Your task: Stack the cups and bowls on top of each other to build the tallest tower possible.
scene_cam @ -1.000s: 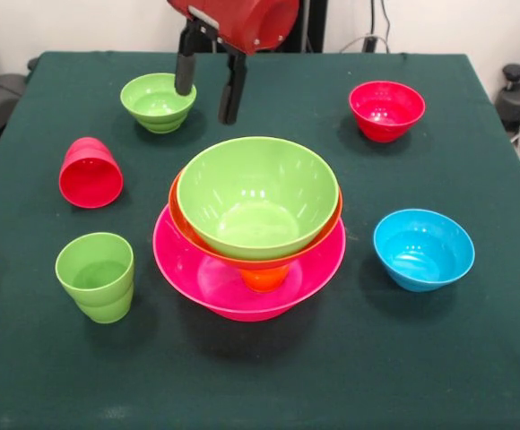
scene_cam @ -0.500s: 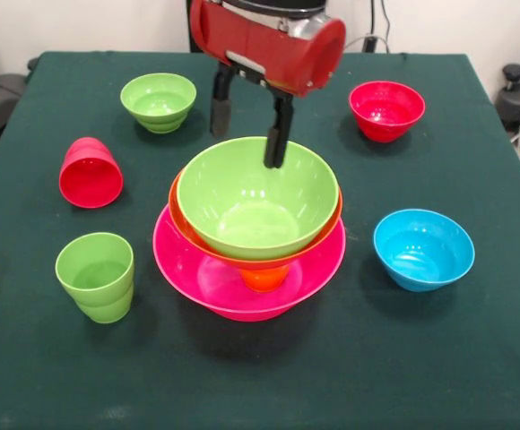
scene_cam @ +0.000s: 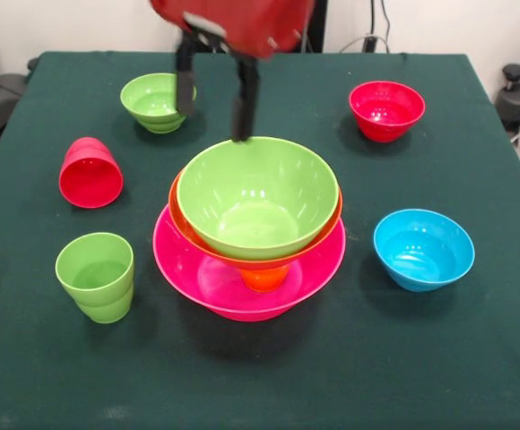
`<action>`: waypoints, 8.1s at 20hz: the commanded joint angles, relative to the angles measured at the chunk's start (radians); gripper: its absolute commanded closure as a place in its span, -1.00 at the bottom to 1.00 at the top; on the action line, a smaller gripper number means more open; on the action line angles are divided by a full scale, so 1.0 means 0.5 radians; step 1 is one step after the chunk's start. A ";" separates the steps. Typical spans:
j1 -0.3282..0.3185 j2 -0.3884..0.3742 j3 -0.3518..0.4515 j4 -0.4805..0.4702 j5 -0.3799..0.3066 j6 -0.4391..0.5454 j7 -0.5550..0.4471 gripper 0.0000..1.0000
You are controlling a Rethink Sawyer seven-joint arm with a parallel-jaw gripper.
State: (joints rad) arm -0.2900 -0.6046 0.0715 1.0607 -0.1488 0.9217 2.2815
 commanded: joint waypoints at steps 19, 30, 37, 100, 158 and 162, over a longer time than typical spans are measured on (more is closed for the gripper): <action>-0.168 0.247 0.504 -0.352 -0.294 0.434 -1.457 -1.00; -0.168 0.441 0.573 -0.781 -0.265 0.720 -1.812 -1.00; -0.207 0.568 0.658 -1.019 -0.282 0.931 -2.051 -1.00; -0.312 0.758 0.666 -1.179 -0.288 0.902 -2.563 -1.00; -0.494 0.585 0.523 -0.348 -0.304 0.254 -2.266 -1.00; -0.488 0.558 0.503 -0.324 -0.346 0.318 -2.312 -1.00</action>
State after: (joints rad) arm -0.5237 -0.3001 0.3262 0.7344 -0.2497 1.0975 1.3154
